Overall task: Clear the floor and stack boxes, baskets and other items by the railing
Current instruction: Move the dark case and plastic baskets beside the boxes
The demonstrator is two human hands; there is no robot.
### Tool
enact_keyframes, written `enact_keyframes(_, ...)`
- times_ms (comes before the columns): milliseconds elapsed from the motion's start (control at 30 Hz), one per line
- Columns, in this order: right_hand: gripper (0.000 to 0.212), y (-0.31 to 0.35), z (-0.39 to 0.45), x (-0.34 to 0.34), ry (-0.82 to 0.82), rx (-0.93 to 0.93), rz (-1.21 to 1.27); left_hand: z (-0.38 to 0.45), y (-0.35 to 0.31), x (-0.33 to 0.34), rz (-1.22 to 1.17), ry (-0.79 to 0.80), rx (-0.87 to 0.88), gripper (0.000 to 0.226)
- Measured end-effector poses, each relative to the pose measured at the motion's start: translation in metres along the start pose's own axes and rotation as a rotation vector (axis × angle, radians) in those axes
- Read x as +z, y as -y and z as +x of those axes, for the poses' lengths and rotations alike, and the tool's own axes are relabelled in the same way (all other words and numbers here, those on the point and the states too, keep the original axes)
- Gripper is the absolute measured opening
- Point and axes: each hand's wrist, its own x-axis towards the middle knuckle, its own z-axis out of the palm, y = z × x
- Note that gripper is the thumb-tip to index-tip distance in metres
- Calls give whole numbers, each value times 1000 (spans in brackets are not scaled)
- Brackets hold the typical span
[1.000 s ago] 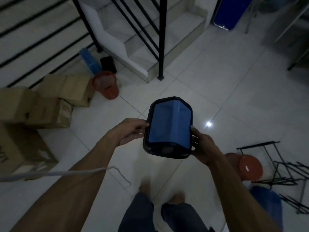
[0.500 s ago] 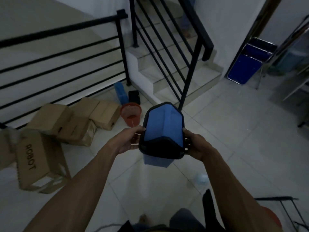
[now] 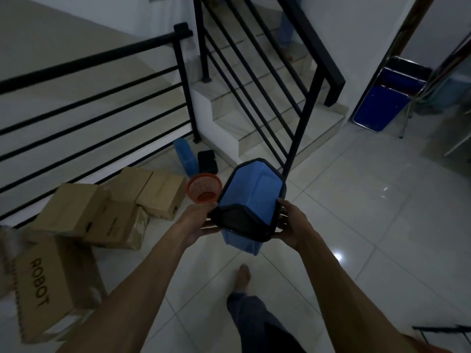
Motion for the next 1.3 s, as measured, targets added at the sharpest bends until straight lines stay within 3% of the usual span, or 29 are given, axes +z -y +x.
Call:
enact_keyframes(200, 57, 11, 101, 27, -89, 61, 58, 87, -32, 1, -48, -9, -49, 30)
enact_keyframes(467, 46, 4, 272, 51, -191, 110, 154, 245, -65, 25, -86, 26, -243, 39)
enact_keyframes(600, 47, -32, 382, 44, -227, 127, 152, 348, -42, 25, -8, 35, -294, 93)
enact_keyframes(667, 47, -55, 438, 41, -240, 128, 127, 405, -22, 21, 60, 40, -291, 108)
enact_keyframes(733, 47, -78, 493, 34, -248, 137, 116, 463, 4, 15, 88, 25, -288, 95)
enact_keyframes(833, 44, -111, 568, 21, -262, 139, 105, 539, 43, 10, 88, 6, -230, 59)
enact_keyframes(900, 41, -128, 614, 14, -280, 135, 105, 585, 63, 7, 140, 10, -182, 51)
enact_keyframes(1033, 40, -145, 690, 13, -292, 94, 93, 666, 89, 0, 299, -8, -89, 95)
enact_keyframes(1300, 45, -173, 754, 0, -270, 144, 52, 744, 104, 8, 644, -34, 12, 102)
